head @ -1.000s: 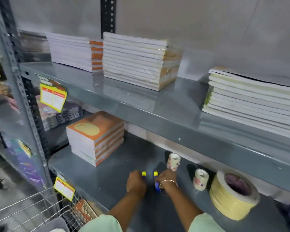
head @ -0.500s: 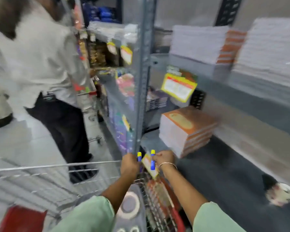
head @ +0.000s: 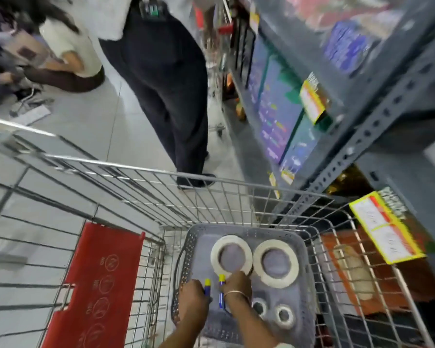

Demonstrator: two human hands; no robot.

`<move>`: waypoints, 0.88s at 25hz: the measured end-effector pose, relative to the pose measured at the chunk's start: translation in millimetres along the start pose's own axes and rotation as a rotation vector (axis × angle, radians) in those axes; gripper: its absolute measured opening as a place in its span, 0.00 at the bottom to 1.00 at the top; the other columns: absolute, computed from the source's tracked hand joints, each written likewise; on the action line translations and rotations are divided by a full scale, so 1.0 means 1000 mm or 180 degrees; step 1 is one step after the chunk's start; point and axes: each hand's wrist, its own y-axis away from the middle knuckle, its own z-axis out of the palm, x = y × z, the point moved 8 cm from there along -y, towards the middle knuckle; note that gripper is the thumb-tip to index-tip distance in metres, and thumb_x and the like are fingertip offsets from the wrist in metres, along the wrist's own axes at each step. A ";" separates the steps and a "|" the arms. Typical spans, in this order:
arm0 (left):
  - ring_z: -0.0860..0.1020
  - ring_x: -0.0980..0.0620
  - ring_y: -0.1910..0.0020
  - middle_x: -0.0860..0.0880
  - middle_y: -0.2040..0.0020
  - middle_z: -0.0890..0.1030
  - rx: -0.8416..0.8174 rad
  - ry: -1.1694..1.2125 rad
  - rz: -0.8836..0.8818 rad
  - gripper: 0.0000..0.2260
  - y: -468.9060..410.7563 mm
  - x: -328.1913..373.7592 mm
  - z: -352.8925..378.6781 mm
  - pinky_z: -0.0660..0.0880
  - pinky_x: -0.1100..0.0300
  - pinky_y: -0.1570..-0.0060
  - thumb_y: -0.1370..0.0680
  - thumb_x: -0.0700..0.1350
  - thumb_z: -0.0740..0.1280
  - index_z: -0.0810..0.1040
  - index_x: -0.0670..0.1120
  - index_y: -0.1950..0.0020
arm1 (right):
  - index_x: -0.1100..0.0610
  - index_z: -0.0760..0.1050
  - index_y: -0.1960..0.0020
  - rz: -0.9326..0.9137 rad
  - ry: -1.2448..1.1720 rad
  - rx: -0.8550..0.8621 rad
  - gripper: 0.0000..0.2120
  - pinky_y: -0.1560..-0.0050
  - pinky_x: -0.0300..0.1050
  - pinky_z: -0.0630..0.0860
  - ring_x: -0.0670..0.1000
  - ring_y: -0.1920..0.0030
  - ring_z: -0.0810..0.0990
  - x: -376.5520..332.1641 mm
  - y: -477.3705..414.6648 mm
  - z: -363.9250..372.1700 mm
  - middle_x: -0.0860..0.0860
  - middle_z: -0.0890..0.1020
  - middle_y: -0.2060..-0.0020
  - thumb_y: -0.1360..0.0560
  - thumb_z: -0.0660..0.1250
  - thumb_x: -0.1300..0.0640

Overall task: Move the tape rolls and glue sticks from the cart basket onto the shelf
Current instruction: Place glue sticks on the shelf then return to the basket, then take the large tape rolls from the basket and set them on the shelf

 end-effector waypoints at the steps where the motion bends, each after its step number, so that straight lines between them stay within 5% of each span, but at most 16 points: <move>1: 0.79 0.40 0.55 0.36 0.58 0.81 0.0048 0.0084 -0.0125 0.20 -0.004 -0.014 0.010 0.66 0.56 0.65 0.27 0.43 0.67 0.60 0.48 0.75 | 0.65 0.76 0.46 0.0082 -0.0053 -0.0016 0.11 0.51 0.48 0.75 0.57 0.43 0.79 0.005 -0.004 0.015 0.62 0.81 0.43 0.23 0.61 0.59; 4: 0.77 0.39 0.58 0.40 0.61 0.80 0.0363 0.0386 -0.0119 0.16 -0.010 -0.035 0.024 0.63 0.57 0.65 0.22 0.48 0.59 0.63 0.49 0.70 | 0.67 0.77 0.48 0.0179 0.0047 -0.0066 0.12 0.59 0.47 0.71 0.58 0.45 0.80 0.013 -0.011 0.047 0.63 0.82 0.46 0.23 0.58 0.62; 7: 0.79 0.38 0.55 0.40 0.58 0.82 0.0427 0.0319 0.0085 0.12 -0.013 -0.037 0.028 0.59 0.59 0.65 0.25 0.52 0.59 0.69 0.48 0.65 | 0.65 0.78 0.47 0.0154 0.0246 -0.0081 0.12 0.48 0.51 0.76 0.59 0.43 0.79 0.021 -0.015 0.066 0.62 0.82 0.45 0.23 0.59 0.61; 15: 0.78 0.39 0.48 0.37 0.49 0.80 0.0264 -0.0327 -0.0160 0.09 -0.017 -0.037 0.026 0.70 0.53 0.59 0.24 0.44 0.62 0.75 0.39 0.52 | 0.64 0.76 0.45 0.0296 0.0178 -0.0089 0.12 0.48 0.47 0.76 0.59 0.42 0.78 0.030 -0.015 0.082 0.61 0.81 0.44 0.23 0.57 0.61; 18: 0.78 0.38 0.50 0.37 0.50 0.80 0.0254 -0.0321 -0.0124 0.06 -0.010 -0.038 0.021 0.71 0.53 0.59 0.25 0.42 0.62 0.74 0.40 0.55 | 0.62 0.77 0.49 0.0210 -0.0094 -0.0083 0.09 0.55 0.44 0.72 0.56 0.45 0.79 0.026 -0.010 0.070 0.60 0.82 0.48 0.24 0.59 0.63; 22: 0.73 0.45 0.61 0.40 0.58 0.79 0.0443 -0.0003 0.0282 0.10 -0.007 -0.011 0.014 0.66 0.53 0.63 0.26 0.38 0.62 0.66 0.48 0.65 | 0.58 0.75 0.65 -0.0646 0.0145 0.0735 0.08 0.68 0.44 0.69 0.52 0.61 0.80 0.005 -0.014 0.001 0.60 0.82 0.63 0.33 0.67 0.70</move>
